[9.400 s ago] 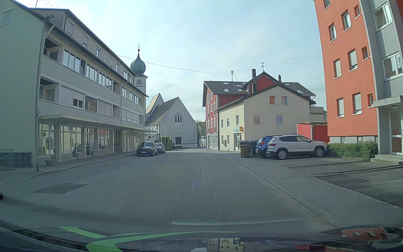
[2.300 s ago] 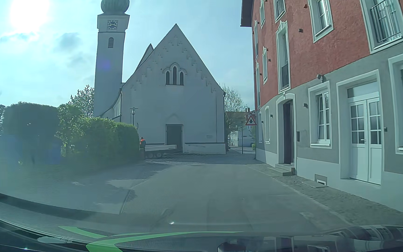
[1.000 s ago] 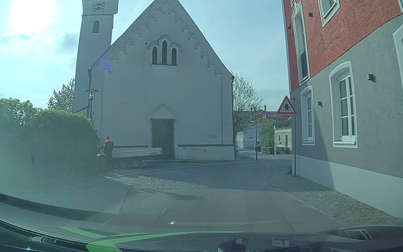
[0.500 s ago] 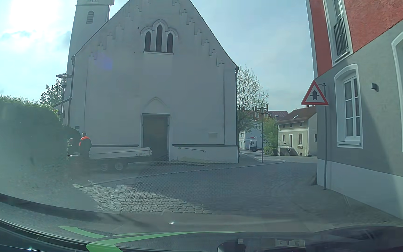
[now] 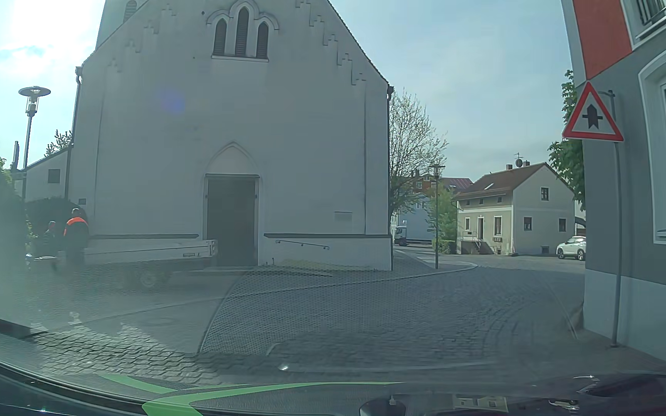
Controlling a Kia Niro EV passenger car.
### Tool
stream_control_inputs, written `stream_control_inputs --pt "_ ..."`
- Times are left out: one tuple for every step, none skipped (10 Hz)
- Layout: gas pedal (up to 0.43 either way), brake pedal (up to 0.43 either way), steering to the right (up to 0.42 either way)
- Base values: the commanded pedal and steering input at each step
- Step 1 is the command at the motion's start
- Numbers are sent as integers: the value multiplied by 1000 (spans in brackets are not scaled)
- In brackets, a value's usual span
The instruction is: Follow the waypoints while adhering to traffic rules and regulations
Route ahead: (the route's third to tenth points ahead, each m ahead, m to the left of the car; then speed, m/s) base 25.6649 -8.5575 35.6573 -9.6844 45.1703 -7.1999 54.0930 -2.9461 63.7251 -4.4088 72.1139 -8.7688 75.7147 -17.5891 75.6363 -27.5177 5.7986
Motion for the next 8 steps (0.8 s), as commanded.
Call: stream_control_inputs --pt "0 171 69" --pt "0 171 78" --pt "0 171 93" --pt "0 171 108" --pt "0 165 126" --pt "0 55 152" --pt "0 0 187" --pt "0 0 212"
